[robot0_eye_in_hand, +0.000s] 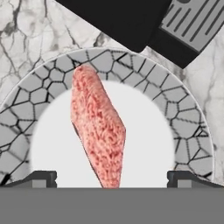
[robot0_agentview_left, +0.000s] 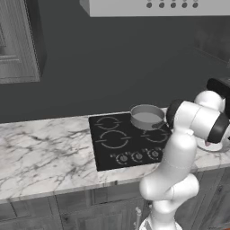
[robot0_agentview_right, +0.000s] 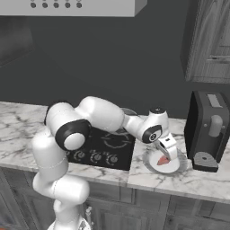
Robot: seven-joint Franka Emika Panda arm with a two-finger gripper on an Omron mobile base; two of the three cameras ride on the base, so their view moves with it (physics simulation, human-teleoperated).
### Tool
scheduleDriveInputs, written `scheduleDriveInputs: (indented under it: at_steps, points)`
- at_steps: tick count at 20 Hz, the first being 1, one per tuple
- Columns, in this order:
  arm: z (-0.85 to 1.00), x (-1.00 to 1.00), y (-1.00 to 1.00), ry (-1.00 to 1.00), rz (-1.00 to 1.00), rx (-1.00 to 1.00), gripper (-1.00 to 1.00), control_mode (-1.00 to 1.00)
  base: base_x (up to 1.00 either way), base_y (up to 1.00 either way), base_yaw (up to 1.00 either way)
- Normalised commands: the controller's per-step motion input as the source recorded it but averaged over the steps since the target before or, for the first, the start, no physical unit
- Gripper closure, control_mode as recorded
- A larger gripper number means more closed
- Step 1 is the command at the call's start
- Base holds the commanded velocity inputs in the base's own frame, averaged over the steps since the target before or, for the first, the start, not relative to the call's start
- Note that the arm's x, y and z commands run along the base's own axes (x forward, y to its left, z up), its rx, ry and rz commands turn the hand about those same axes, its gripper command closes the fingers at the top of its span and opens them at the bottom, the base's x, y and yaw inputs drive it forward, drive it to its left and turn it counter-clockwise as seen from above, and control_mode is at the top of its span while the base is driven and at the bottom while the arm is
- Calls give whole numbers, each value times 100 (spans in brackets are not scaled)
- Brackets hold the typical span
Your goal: Retrieve the frozen meat and place it in the pot on a burner. Then turn the burner on.
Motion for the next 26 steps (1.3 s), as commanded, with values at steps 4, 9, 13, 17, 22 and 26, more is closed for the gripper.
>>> scheduleDriveInputs:
  at_steps: [4,9,13,17,22,26]
  points:
    - [-21,8,-5,0,2,0,-100,-100,0,0,0]
    - [-21,3,-8,0,1,0,-100,-100,0,0,0]
    - [-21,5,-7,0,1,0,-100,-100,0,0,0]
    - [-18,10,-1,0,1,0,-100,-100,0,0,0]
    - [-16,9,-1,0,1,0,-100,-100,0,0,0]
    - [-14,9,-2,0,1,0,-100,-100,0,0,0]
